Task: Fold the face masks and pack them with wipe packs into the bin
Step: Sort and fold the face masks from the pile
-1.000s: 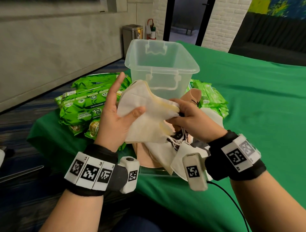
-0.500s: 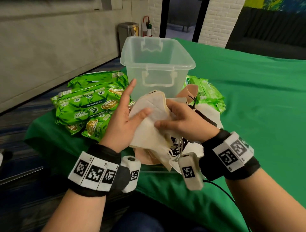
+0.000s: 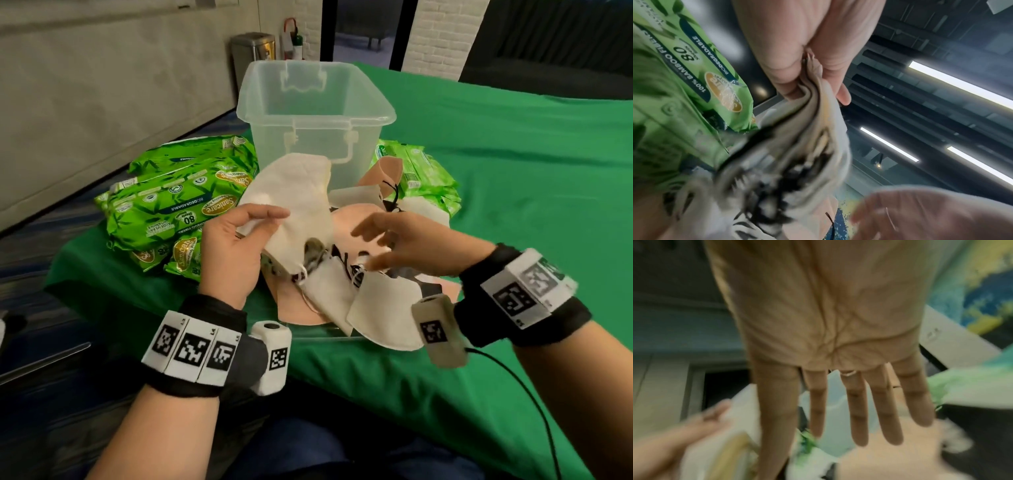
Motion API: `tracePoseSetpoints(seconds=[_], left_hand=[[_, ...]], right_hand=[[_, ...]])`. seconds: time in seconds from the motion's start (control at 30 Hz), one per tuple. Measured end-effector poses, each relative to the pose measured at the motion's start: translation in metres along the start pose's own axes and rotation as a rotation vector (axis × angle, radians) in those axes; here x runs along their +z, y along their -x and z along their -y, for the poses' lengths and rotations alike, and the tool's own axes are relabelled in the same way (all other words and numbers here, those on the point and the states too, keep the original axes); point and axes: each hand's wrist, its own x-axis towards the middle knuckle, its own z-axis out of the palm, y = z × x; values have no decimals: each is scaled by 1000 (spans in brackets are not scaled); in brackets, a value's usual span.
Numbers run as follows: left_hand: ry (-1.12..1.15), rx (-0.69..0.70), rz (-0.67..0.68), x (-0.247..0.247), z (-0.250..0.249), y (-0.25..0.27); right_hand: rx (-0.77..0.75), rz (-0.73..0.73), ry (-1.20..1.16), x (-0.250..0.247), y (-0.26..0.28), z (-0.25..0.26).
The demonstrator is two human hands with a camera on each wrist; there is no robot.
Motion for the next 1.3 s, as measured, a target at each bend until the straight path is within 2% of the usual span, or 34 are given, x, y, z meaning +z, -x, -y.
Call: tracePoseSetpoints(seconds=[0.07,0.17,0.23,0.33,0.47,0.57,0.7,0.8,0.87,0.93,1.07,1.13,1.2,1.3], left_hand=[[-16,-7,-1,2,-2,0],[-16,-29,-14,7,-5,0],[-1,-47,-17,9,-7,1],[-3,-73,-10,7,-9,2],[-18,-104,-37,4,-8,2],[-8,-124,-60,3,-8,1],[-22,-140,-73,5,-10,1],[-42,-154,-76,8,-10,2],[-48,-171,-56,10,-9,3],[-29,-187,-32,15,-11,5],[94,-289,-9,21,-12,4],[155,-335,-2,22,-13,4],[240,-353,-3,23,-18,4],[369,-352,39,21,-23,4]], right_hand=[[57,141,259,-1,5,-10],[73,316,339,11,7,-15],[64,349,373,18,5,-18],[85,311,472,23,0,-22],[92,175,440,15,0,-24],[49,-59,330,-4,2,-23],[26,-377,-18,-28,7,-20],[-30,-469,-304,-33,9,-9],[-97,-512,-574,-31,7,3],[-176,-613,-743,-28,2,14],[-314,-944,-626,-13,-12,32],[-389,-1014,-506,-2,-18,37],[-493,-971,-337,12,-21,39],[-590,-761,-69,27,-23,33]])
